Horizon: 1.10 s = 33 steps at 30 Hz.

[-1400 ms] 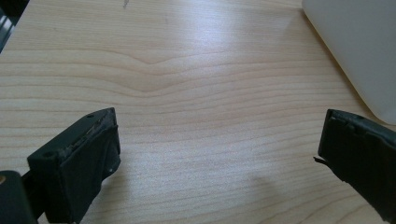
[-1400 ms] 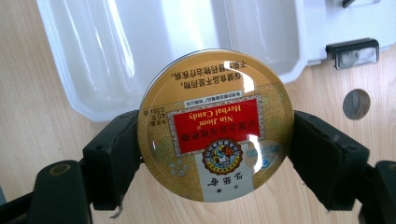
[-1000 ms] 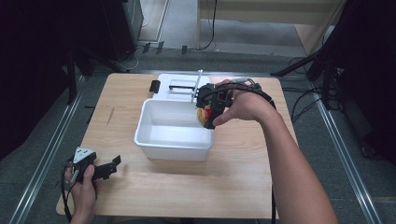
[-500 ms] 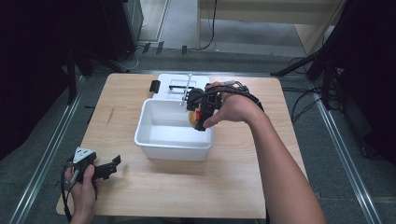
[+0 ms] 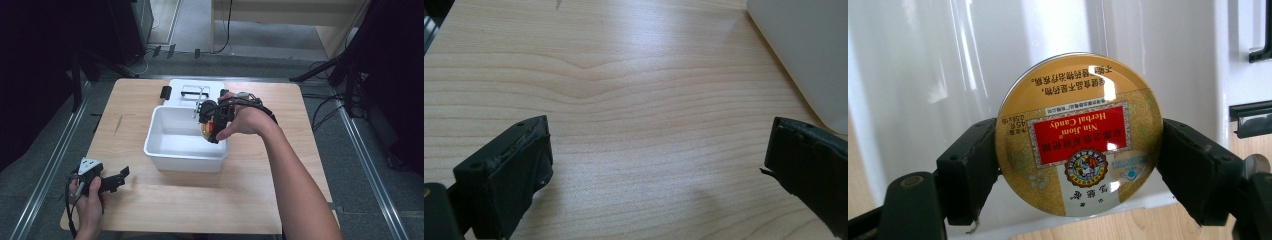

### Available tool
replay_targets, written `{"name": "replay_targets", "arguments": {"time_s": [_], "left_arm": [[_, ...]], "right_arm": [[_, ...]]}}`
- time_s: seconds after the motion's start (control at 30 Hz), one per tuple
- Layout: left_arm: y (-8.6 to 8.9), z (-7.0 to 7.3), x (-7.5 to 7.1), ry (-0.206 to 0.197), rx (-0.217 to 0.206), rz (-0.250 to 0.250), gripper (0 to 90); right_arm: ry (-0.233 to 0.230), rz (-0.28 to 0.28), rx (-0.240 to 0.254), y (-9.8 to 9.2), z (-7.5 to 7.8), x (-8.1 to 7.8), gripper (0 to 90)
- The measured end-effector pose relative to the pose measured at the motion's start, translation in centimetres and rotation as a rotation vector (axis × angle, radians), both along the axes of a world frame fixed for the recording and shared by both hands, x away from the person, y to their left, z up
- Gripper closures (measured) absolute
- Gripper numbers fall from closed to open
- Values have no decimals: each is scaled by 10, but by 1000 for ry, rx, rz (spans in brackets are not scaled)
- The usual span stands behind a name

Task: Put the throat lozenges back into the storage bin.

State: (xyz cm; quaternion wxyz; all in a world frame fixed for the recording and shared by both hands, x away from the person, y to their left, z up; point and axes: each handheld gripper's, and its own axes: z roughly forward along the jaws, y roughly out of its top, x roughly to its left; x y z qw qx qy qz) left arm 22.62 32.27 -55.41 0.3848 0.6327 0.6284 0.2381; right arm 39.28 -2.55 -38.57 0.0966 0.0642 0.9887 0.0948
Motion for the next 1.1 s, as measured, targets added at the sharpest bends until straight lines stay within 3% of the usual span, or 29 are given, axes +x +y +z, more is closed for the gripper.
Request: {"name": "replay_targets", "arguments": {"time_s": [0.23,0.57,1.1], "left_arm": [[0,0,0,-2,1,-1,0],[0,0,0,-2,2,-1,0],[0,0,0,-2,0,1,0]], "right_arm": [[7,-23,31,-2,-12,4,208],[17,-21,17,0,-27,6,208],[23,-23,-67,8,-43,6,208]]}}
